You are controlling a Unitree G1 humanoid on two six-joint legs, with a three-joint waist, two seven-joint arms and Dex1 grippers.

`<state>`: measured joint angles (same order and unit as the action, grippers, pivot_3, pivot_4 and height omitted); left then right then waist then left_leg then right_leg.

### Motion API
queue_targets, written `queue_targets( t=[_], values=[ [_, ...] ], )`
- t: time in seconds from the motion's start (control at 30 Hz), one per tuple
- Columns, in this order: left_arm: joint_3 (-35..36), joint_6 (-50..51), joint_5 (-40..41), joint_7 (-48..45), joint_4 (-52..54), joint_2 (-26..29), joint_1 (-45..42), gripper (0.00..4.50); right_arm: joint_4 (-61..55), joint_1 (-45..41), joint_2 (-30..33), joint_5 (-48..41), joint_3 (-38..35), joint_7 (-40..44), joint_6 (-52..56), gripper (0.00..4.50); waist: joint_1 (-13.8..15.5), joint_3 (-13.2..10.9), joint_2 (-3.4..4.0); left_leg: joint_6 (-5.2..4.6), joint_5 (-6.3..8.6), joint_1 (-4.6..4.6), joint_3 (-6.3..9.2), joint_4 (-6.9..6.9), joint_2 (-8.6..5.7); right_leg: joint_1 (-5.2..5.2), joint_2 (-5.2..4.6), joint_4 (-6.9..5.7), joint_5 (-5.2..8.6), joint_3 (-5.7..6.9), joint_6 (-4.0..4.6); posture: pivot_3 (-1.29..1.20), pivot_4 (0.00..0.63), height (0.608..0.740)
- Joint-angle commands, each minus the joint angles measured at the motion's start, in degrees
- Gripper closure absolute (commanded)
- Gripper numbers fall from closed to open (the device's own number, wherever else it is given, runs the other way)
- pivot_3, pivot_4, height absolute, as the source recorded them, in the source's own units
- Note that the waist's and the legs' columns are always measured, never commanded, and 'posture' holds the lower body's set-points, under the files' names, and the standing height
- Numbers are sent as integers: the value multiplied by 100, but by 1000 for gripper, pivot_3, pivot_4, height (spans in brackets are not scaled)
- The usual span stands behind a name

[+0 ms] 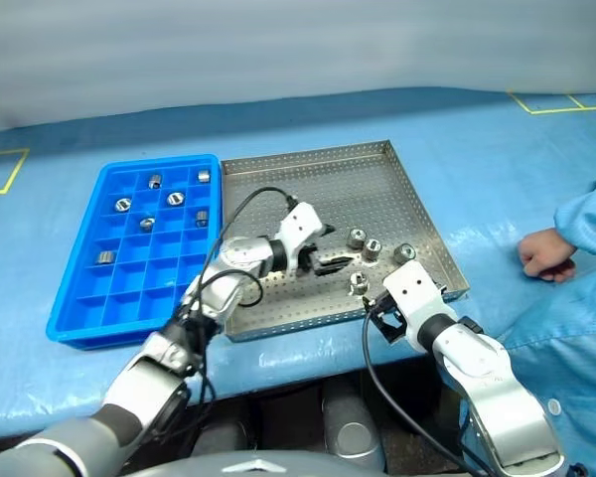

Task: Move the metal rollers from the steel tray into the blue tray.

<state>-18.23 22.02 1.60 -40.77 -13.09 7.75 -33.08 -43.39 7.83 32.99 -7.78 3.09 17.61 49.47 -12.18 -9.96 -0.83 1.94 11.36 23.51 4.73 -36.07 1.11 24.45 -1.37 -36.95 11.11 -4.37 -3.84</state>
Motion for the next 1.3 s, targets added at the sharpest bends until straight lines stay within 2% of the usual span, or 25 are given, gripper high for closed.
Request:
queue_targets(
  t=[0.03, 0.13, 0.33, 0.57, 0.67, 0.83, 0.93, 1.13, 1.3],
  values=[
    [233, 415, 130, 172, 998, 123, 163, 460, 28, -163, -26, 46, -32, 19, -8, 0, 77, 0, 0, 0, 0, 1, -1, -2, -2, -1, -3, 2, 0, 0, -1, -139, 150, 740],
    [256, 639, 212, 214, 1180, 147, 286, 460, 127, -304, -27, 55, 82, 81, -57, 0, 224, 0, 0, 0, 0, 5, -3, -5, -4, -2, -4, 8, -2, -2, -3, -120, 150, 740],
    [37, 823, 29, 385, 688, 68, 326, 460, 238, -515, -31, 110, 166, 138, -71, 0, 443, 1, 0, 0, 0, 3, -3, -5, -4, -1, -2, 7, -2, -1, -3, -111, 150, 740],
    [-239, 1041, -158, 510, 281, 38, 304, 460, 197, -516, -11, 162, 102, 113, -76, 0, 536, 1, 1, 0, 0, 3, -3, -5, -4, -2, -3, 7, -2, 0, -3, -112, 150, 740],
    [-240, 1016, -232, 638, 99, -55, 206, 1055, 208, -561, -41, 184, 110, 76, -81, 0, 541, 1, 1, 0, 0, 2, -3, -6, -4, -3, -3, 7, -2, 0, -3, -115, 150, 740],
    [-187, 909, -134, 615, 58, -151, 113, 2673, 203, -571, -53, 244, 122, 75, -109, 0, 532, 1, 1, 0, 0, 2, -3, -7, -4, -3, -2, 6, -2, 0, -3, -122, 150, 740],
    [-9, 829, 20, 640, 238, -183, 133, 2673, 211, -588, -66, 272, 136, 82, -130, 0, 535, 1, 1, 0, 0, 3, -3, -6, -4, -2, -2, 6, -2, 0, -3, -118, 150, 740],
    [1008, 933, 550, 1093, 1038, -207, 160, 2673, 662, -1006, -367, 167, 342, 193, -351, 0, 543, 1, 1, 0, 0, 2, -3, -9, -2, -2, -2, 4, -4, 0, -4, -55, 150, 740],
    [1526, 1679, 604, 1345, 2531, 496, 631, 2673, 1290, -1433, -926, -318, 261, 540, -597, 0, 595, 1, 1, -1, 0, -1, -1, 2, 1, -2, 1, 2, -5, 1, -5, 29, 150, 740]
  ],
)
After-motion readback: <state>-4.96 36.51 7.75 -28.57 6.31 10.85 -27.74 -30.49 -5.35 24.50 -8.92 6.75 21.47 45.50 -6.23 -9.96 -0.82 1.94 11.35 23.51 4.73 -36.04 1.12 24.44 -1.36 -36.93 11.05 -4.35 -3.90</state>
